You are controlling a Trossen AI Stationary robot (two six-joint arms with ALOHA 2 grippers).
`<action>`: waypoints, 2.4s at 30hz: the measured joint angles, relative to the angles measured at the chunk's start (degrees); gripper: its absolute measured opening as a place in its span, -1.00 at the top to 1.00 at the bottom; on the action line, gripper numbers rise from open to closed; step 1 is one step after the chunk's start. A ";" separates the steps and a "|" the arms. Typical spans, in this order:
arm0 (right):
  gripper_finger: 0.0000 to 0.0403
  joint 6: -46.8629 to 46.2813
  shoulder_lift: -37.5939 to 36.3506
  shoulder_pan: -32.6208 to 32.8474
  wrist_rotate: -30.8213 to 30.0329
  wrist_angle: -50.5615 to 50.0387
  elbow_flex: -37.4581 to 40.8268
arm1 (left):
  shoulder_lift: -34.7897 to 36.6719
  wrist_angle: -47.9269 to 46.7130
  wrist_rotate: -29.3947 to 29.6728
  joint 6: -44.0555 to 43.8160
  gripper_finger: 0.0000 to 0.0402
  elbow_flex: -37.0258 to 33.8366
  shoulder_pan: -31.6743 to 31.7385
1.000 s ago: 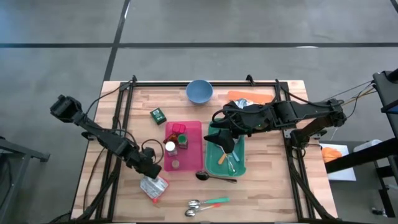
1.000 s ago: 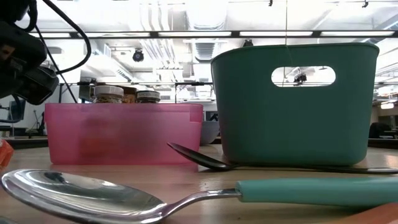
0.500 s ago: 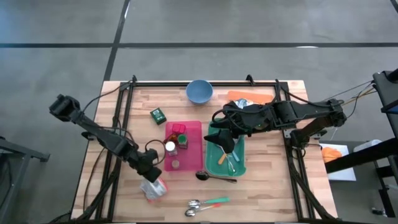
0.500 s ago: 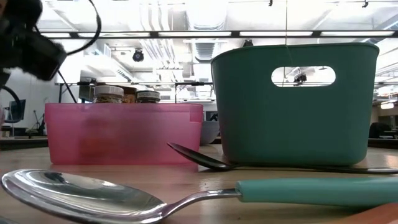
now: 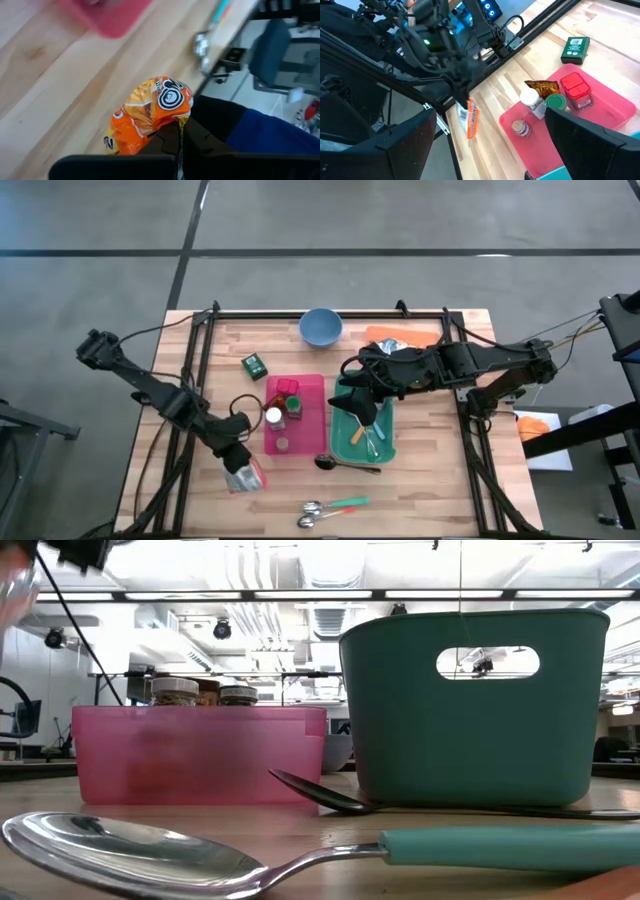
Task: Pick & Place Food Item
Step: Put the orange noodle pack into the orange bin
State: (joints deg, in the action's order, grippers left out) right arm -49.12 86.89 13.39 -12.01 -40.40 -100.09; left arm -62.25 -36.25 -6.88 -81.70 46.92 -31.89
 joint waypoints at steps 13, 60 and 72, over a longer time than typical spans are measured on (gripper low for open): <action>-0.82 0.09 2.97 -0.09 3.75 1.36 0.11 | 0.69 -8.24 12.09 13.14 1.00 17.77 1.89; -0.82 2.82 11.62 -3.32 9.97 13.16 0.00 | -6.13 -9.18 8.89 33.69 1.00 33.11 20.03; -0.82 8.94 11.74 -3.53 8.22 13.18 0.00 | -6.33 -5.49 7.65 33.72 1.00 33.11 20.03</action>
State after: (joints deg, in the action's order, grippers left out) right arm -40.18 98.63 9.85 -3.79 -27.22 -100.09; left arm -68.59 -41.75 0.78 -47.98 80.03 -11.86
